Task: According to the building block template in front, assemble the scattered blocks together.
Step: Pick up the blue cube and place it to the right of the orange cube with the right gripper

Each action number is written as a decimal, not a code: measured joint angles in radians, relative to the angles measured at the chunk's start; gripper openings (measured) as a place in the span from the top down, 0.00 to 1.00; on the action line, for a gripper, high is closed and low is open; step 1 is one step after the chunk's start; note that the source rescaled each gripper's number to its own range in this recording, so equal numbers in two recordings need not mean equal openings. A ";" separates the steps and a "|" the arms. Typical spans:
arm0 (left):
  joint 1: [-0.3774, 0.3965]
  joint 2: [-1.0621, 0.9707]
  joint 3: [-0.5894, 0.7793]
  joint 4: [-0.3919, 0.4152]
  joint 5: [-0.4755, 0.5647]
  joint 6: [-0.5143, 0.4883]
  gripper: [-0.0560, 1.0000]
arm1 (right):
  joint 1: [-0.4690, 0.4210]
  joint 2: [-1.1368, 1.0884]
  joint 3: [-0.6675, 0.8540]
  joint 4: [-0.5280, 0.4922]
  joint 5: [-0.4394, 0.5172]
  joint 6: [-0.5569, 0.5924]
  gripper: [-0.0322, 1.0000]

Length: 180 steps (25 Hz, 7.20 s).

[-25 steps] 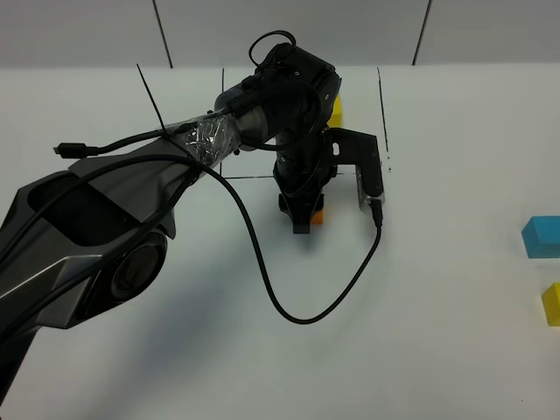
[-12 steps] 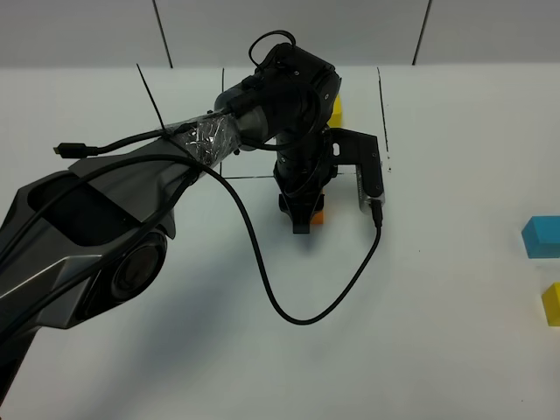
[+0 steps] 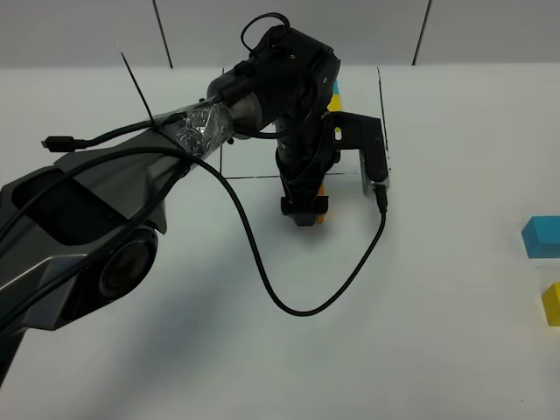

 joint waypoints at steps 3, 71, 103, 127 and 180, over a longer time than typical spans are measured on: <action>0.000 -0.045 0.000 -0.009 0.001 -0.034 0.08 | 0.000 0.000 0.000 0.000 0.000 0.000 0.97; 0.549 -2.508 1.726 -0.198 -0.109 -0.744 0.16 | 0.000 0.000 0.000 0.000 0.000 0.000 0.97; 0.698 -2.508 1.726 -0.197 -0.108 -0.791 0.26 | 0.000 0.000 0.000 0.000 0.000 0.000 0.97; 0.698 -2.508 1.726 -0.195 -0.108 -0.792 0.26 | 0.000 0.000 0.000 -0.002 0.000 0.000 0.97; 0.698 -2.508 1.726 -0.195 -0.108 -0.792 0.27 | -0.202 1.812 -0.436 0.148 -0.504 -0.218 0.35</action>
